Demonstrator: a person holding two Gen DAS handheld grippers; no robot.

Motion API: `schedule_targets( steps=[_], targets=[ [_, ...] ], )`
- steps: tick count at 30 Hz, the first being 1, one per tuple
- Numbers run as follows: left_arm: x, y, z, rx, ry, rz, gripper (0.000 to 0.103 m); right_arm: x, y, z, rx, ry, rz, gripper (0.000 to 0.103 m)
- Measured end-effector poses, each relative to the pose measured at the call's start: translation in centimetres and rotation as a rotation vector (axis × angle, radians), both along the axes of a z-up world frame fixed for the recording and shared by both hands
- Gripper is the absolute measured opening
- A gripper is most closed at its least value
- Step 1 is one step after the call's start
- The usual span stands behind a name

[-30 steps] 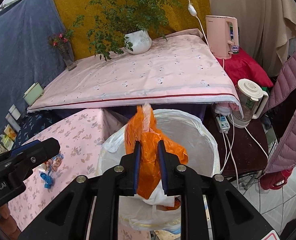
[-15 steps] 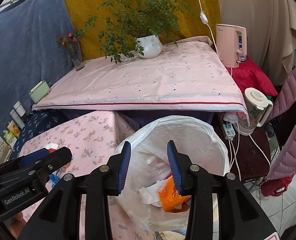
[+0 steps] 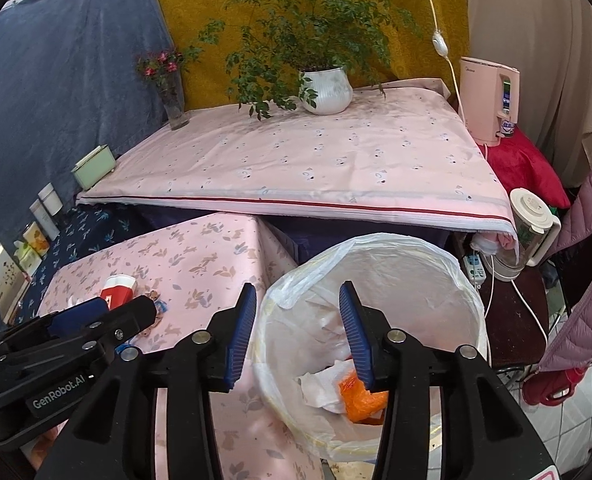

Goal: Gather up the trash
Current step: 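Grasp the white glove with the left tool while the right tool grasps the blue tape measure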

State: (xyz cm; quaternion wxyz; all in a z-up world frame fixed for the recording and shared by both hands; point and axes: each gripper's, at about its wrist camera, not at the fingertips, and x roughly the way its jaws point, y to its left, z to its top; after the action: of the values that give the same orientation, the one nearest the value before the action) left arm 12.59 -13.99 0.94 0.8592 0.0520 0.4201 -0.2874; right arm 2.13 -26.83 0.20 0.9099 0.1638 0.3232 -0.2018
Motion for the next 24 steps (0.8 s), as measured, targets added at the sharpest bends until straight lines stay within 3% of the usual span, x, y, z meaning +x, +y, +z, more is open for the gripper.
schedule_targets(
  steps=[21,24],
  targets=[
    [3.9,7.1,-2.3,-0.011,0.055,0.156,0.059,4.5,6.5,-0.3,-0.034,0.041,0.144,0.046],
    [4.6,8.8,-2.8,-0.012,0.067,0.196,0.065,5.2,7.6,-0.5,-0.04,0.051,0.165,0.048]
  ],
)
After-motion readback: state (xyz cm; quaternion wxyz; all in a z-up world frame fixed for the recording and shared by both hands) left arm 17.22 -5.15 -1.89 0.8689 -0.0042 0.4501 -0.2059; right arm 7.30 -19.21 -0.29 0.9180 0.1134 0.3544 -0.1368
